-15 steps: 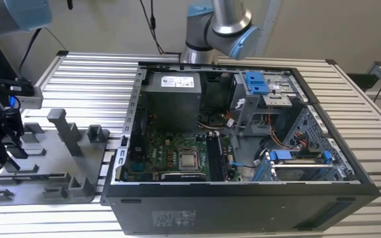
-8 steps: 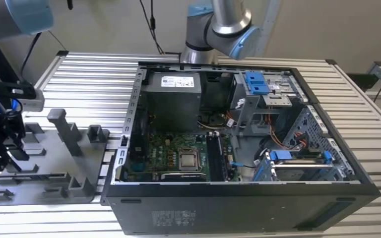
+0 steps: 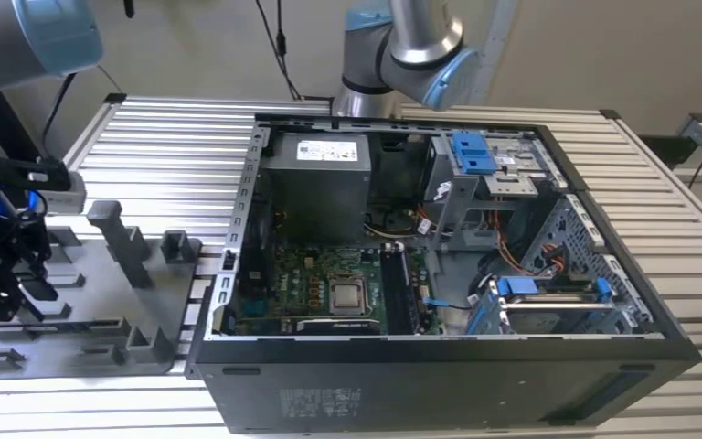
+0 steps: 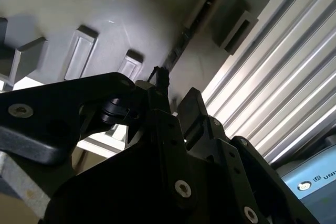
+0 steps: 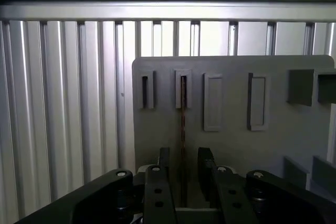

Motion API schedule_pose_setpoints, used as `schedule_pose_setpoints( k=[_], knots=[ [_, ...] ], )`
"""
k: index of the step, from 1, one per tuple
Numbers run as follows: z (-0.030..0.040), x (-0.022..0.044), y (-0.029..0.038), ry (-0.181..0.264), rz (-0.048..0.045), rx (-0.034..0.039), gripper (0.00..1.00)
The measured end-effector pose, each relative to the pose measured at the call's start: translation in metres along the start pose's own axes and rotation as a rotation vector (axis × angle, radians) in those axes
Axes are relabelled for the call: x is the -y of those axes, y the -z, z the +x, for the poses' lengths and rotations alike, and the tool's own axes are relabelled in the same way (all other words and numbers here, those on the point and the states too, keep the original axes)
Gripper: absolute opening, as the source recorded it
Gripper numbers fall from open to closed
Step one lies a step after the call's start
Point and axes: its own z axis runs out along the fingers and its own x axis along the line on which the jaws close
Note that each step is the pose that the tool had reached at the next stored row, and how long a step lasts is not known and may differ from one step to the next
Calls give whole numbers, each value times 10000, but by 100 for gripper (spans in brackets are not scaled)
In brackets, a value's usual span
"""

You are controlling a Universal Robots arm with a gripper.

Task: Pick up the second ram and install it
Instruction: 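Pick up the second ram and move it above second insertion slot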

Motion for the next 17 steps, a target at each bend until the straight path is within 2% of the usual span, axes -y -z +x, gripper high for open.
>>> schedule_pose_setpoints(
  k=[6,12,17],
  knots=[
    [-21,-1,-33,331,70,4,36],
    [-74,-18,-80,390,79,-18,36],
    [-74,-77,-102,425,77,-20,36]
  ],
)
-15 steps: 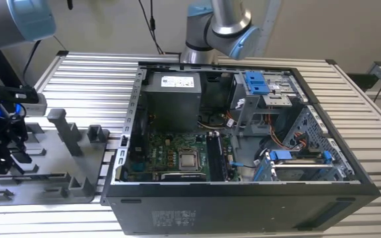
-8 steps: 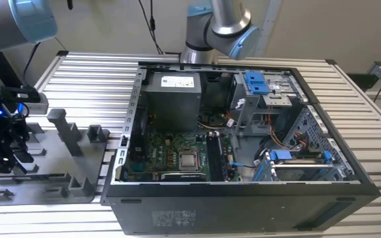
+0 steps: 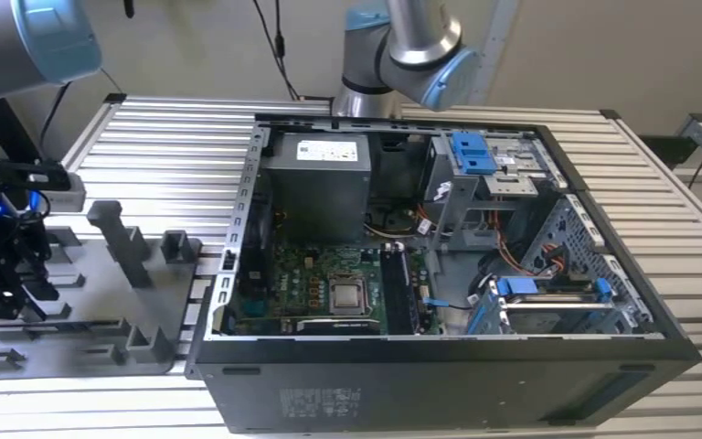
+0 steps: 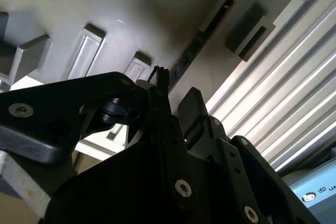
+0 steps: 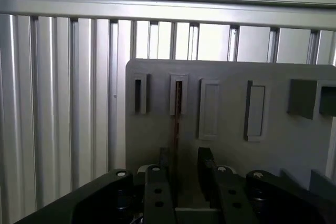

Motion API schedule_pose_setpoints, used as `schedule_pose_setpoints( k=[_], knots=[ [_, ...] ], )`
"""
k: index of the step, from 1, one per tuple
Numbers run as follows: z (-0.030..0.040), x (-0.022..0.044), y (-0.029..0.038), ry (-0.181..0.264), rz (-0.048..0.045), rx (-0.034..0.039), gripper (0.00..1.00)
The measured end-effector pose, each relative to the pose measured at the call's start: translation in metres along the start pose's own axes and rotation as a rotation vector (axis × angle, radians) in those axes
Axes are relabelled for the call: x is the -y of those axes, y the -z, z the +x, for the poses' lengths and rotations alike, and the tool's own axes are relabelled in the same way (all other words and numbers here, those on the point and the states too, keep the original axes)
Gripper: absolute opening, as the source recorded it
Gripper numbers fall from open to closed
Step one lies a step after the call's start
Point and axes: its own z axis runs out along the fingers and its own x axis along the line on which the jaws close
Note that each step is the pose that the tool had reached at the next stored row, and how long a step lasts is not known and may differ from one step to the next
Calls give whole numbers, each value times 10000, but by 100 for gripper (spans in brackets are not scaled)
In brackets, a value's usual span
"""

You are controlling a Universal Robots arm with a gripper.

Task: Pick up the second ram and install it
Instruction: 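Pick up the second ram and move it above second insertion slot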

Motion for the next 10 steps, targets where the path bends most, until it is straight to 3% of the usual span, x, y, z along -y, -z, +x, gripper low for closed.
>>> schedule_pose_setpoints(
  k=[10],
  knots=[
    [77,7,-67,72,1,1,36]
  ],
)
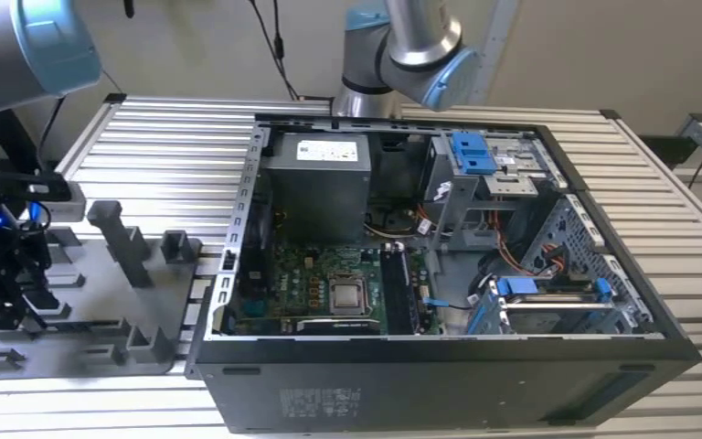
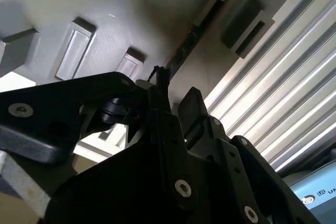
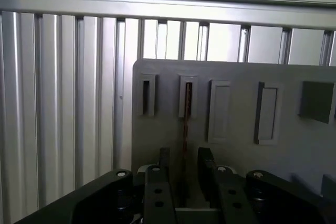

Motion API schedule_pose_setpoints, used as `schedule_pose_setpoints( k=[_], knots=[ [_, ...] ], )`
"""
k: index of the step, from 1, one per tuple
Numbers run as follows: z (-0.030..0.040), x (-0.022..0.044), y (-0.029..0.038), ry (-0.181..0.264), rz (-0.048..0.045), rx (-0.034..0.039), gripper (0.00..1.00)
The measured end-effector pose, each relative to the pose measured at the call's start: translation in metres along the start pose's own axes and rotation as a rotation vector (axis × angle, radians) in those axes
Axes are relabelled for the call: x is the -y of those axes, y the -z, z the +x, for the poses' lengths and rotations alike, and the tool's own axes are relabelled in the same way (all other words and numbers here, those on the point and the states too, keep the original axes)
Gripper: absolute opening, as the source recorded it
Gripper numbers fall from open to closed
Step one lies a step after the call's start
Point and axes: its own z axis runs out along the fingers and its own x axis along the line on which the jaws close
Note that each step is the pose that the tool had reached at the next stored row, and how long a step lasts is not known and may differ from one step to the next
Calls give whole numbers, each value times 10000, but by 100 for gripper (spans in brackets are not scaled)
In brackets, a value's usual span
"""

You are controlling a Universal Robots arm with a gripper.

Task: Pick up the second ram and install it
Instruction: 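Pick up the second ram and move it above second insertion slot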

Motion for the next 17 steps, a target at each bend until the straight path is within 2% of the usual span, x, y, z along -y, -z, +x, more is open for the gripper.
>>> schedule_pose_setpoints(
  k=[17],
  knots=[
    [-2,13,-176,64,8,3,36]
  ],
)
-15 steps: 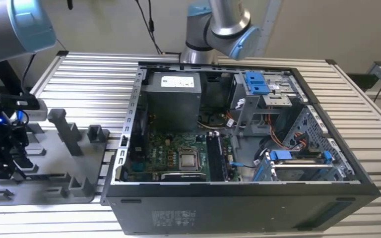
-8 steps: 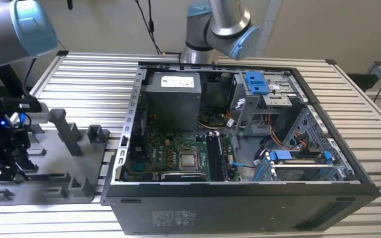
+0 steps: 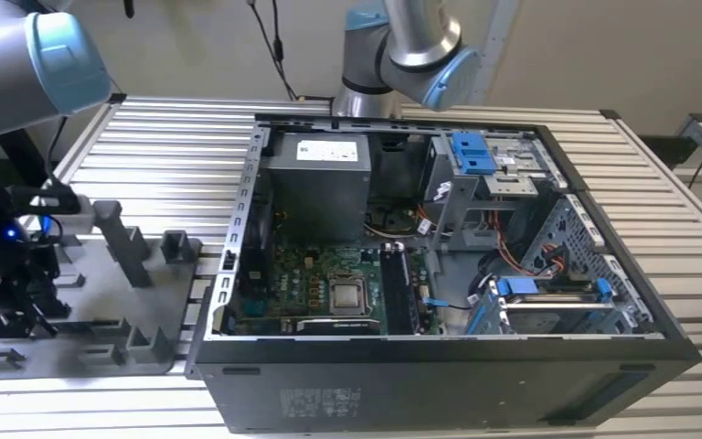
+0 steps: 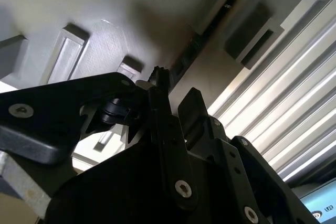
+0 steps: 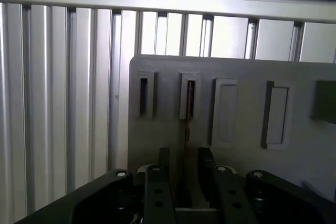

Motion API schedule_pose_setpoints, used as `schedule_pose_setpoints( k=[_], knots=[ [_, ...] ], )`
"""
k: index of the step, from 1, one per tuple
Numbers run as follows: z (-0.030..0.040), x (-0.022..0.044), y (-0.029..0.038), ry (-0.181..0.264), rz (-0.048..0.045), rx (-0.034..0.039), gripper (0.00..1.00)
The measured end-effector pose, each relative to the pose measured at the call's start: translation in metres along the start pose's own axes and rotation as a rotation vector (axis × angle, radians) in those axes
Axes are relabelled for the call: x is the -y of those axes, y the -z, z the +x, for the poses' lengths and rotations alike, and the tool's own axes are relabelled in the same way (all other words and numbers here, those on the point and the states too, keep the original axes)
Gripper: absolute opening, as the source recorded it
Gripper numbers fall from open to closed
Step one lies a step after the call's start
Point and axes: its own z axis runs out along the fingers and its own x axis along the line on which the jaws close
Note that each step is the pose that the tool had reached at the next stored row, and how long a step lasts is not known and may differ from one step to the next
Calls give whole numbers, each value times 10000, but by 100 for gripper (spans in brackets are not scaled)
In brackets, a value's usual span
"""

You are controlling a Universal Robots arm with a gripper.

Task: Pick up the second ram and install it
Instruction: 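Pick up the second ram and move it above second insertion slot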

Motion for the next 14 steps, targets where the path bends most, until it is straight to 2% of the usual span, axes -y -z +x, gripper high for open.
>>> schedule_pose_setpoints(
  k=[7,14],
  knots=[
    [0,-1,-37,1,30,-2,36],
    [-1,-1,-41,1,36,-3,36]
  ],
)
